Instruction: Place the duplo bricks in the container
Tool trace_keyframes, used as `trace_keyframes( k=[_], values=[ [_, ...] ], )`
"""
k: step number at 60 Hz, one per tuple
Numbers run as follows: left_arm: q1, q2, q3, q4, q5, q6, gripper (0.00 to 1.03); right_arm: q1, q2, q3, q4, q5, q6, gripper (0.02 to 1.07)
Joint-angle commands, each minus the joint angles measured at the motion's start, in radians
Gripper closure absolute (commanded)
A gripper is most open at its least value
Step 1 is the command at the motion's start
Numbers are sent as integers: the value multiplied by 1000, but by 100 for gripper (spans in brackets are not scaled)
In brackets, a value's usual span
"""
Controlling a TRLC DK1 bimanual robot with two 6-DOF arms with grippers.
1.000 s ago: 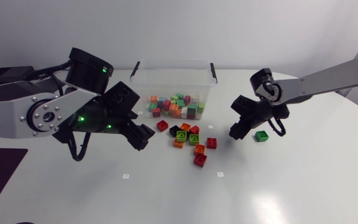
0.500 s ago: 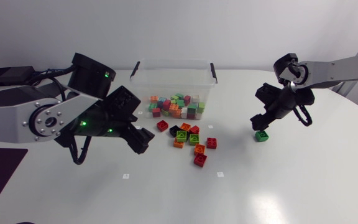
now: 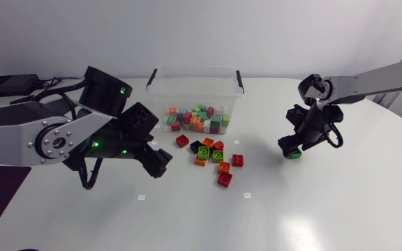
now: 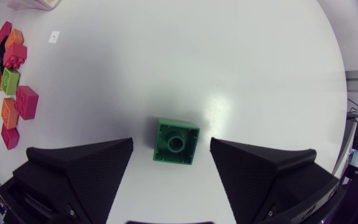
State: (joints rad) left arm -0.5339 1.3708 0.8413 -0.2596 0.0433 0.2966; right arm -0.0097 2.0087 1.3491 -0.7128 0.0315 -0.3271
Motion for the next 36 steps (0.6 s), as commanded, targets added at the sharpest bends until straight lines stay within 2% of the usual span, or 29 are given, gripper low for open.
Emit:
trace_keyframes(
  k=[1, 9, 16, 25, 36],
  values=[
    [-14, 2, -28, 6, -5, 7, 11, -15, 27, 30, -19, 8, 40, 20],
    [-18, 2, -33, 13, -6, 1, 11, -19, 48, 33, -11, 2, 54, 37],
    [-20, 4, -39, 19, -8, -1, 11, -30, 67, 39, -5, -2, 63, 57],
    [-18, 5, -45, 28, -11, -7, 11, -33, 71, 41, 3, -10, 62, 71],
    [-23, 33, -50, 62, -16, -16, 11, -32, 24, 36, -2, -22, 56, 73]
  ],
)
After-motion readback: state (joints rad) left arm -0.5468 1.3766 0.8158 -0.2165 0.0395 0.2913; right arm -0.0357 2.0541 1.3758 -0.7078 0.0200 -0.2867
